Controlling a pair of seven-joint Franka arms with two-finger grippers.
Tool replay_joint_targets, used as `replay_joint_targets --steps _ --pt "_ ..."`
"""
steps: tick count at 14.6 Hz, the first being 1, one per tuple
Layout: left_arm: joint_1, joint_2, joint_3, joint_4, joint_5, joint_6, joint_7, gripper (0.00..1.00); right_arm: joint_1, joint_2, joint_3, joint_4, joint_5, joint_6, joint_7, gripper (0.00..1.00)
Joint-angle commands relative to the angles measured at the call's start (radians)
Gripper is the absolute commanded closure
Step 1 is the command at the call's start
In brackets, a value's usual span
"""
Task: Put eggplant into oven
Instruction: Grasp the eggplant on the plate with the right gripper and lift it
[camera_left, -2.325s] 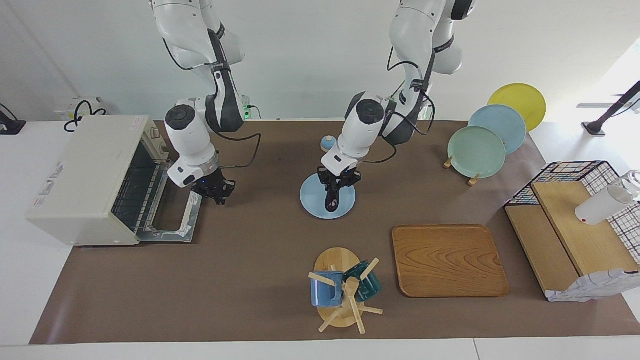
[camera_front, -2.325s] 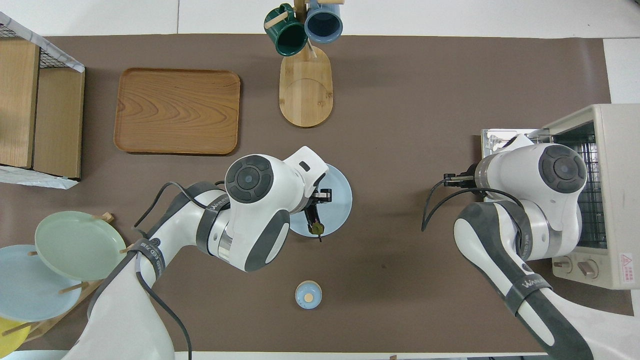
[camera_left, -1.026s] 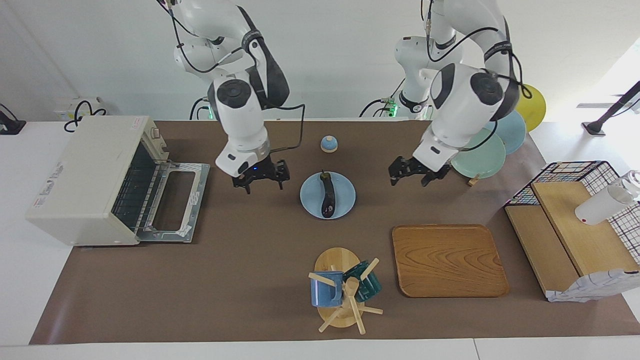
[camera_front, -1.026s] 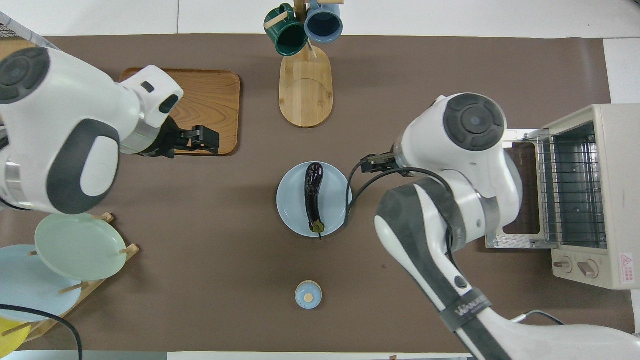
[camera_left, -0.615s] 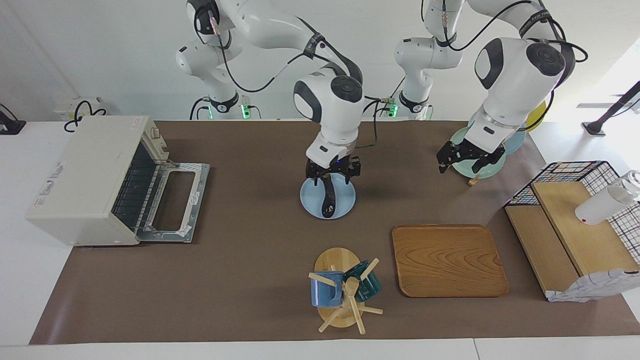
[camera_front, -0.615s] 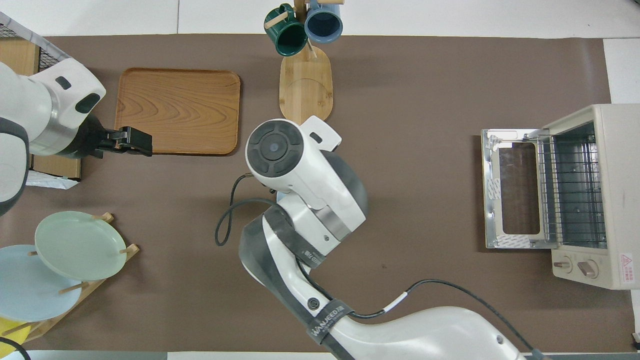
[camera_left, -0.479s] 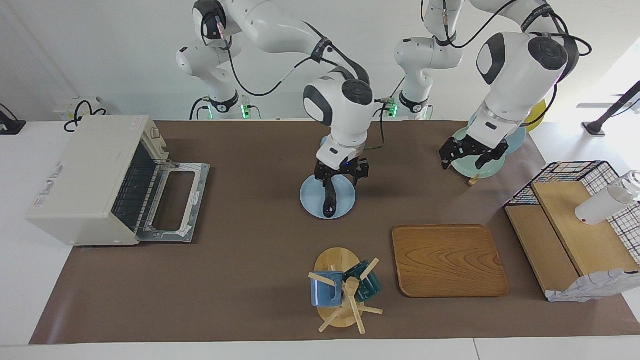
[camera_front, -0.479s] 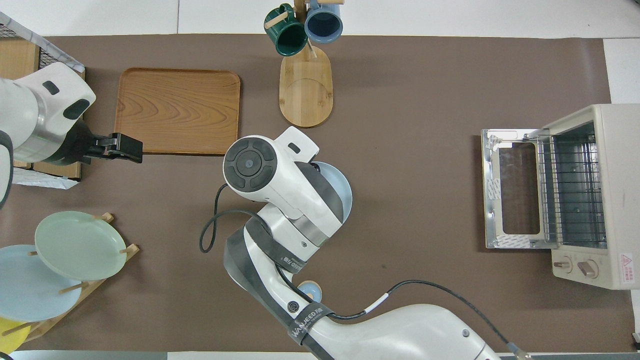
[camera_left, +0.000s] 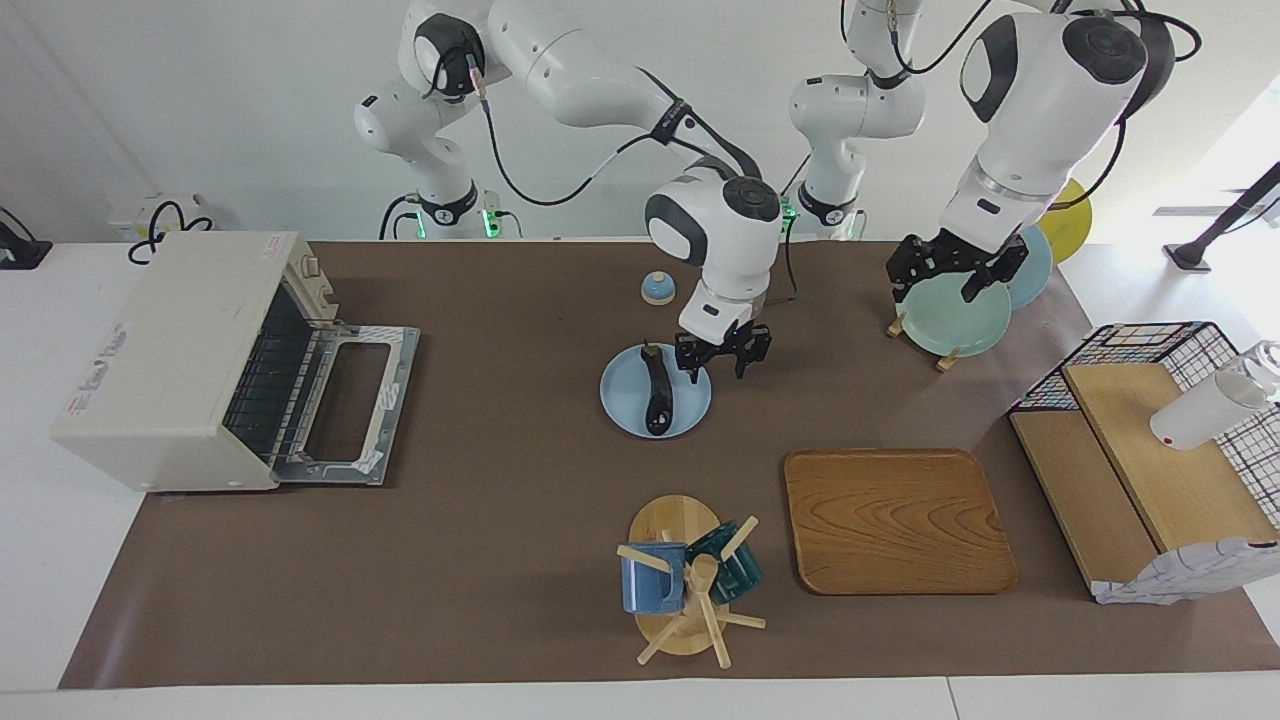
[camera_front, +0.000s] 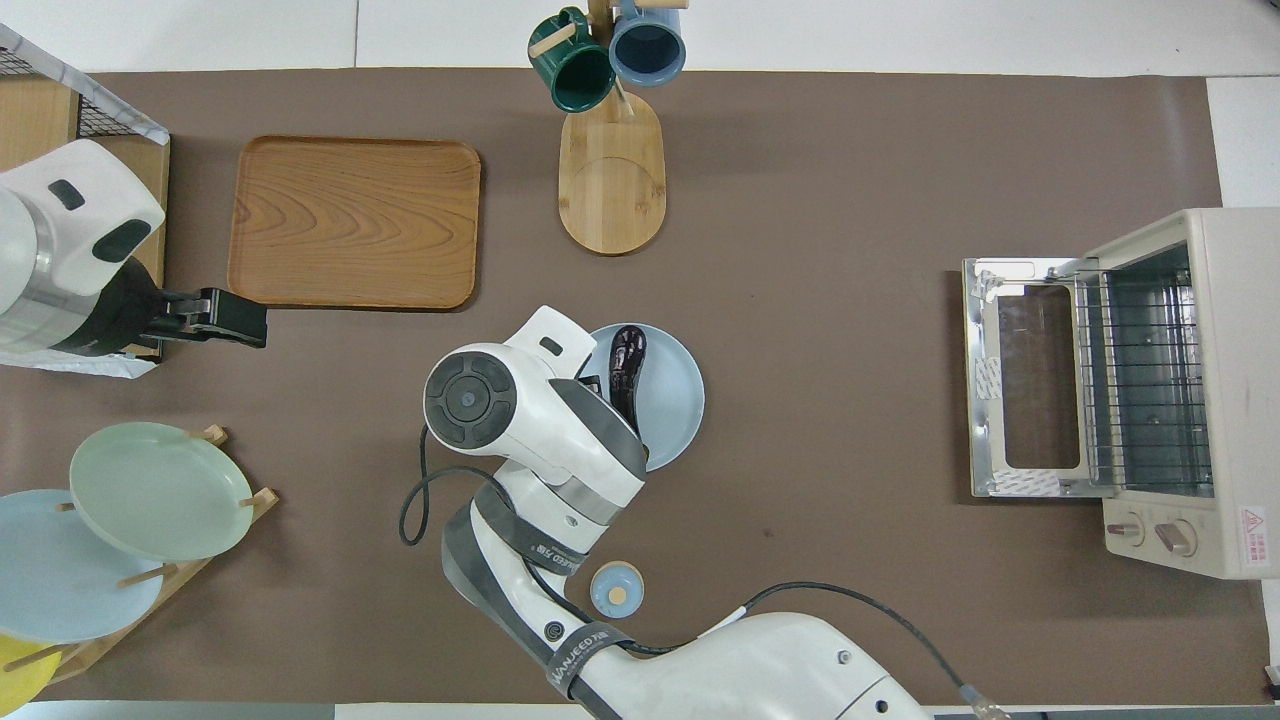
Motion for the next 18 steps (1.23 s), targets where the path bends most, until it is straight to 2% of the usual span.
replay_joint_targets --steps 1,2,4,5,6,7,9,12,13,16,18 --pt "0.005 -0.011 -0.002 -0.015 0.010 0.014 0.015 0.00 -0.001 -0.035 -0.001 -0.073 -0.019 0.026 0.017 0.58" --pt "0.005 -0.010 -0.002 -0.015 -0.004 0.013 0.013 0.00 0.000 -0.040 -0.001 -0.087 -0.019 0.050 0.018 0.62" --pt "0.000 0.001 0.001 -0.003 -0.005 -0.010 0.009 0.00 0.011 -0.044 0.000 -0.119 -0.019 0.089 0.018 0.62" --pt "0.001 0.009 0.001 0.017 -0.005 -0.033 0.009 0.00 0.013 -0.050 -0.001 -0.133 -0.019 0.099 0.018 0.67" --pt "0.003 0.024 0.001 0.061 -0.004 -0.053 0.009 0.00 0.011 -0.051 -0.001 -0.128 -0.020 0.089 0.014 0.93" --pt "0.005 0.047 0.001 0.096 -0.002 -0.072 0.009 0.00 0.013 -0.051 -0.001 -0.122 -0.028 0.086 0.012 1.00" --pt "0.005 0.050 0.001 0.103 -0.001 -0.061 0.009 0.00 0.013 -0.052 -0.004 -0.092 -0.073 0.026 0.009 1.00" --pt "0.005 0.039 0.000 0.069 -0.001 -0.055 0.012 0.00 -0.019 -0.055 -0.004 0.024 -0.158 -0.164 -0.023 1.00" --pt "0.003 0.038 0.000 0.063 -0.002 -0.061 0.012 0.00 -0.054 -0.089 -0.006 0.021 -0.160 -0.190 -0.061 1.00" --pt "-0.002 0.042 0.000 0.081 -0.002 -0.107 0.012 0.00 -0.153 -0.202 -0.007 -0.054 -0.163 -0.282 -0.181 1.00" --pt "0.002 0.052 -0.002 0.106 -0.002 -0.122 0.010 0.00 -0.255 -0.314 -0.009 -0.202 -0.163 -0.283 -0.256 1.00"
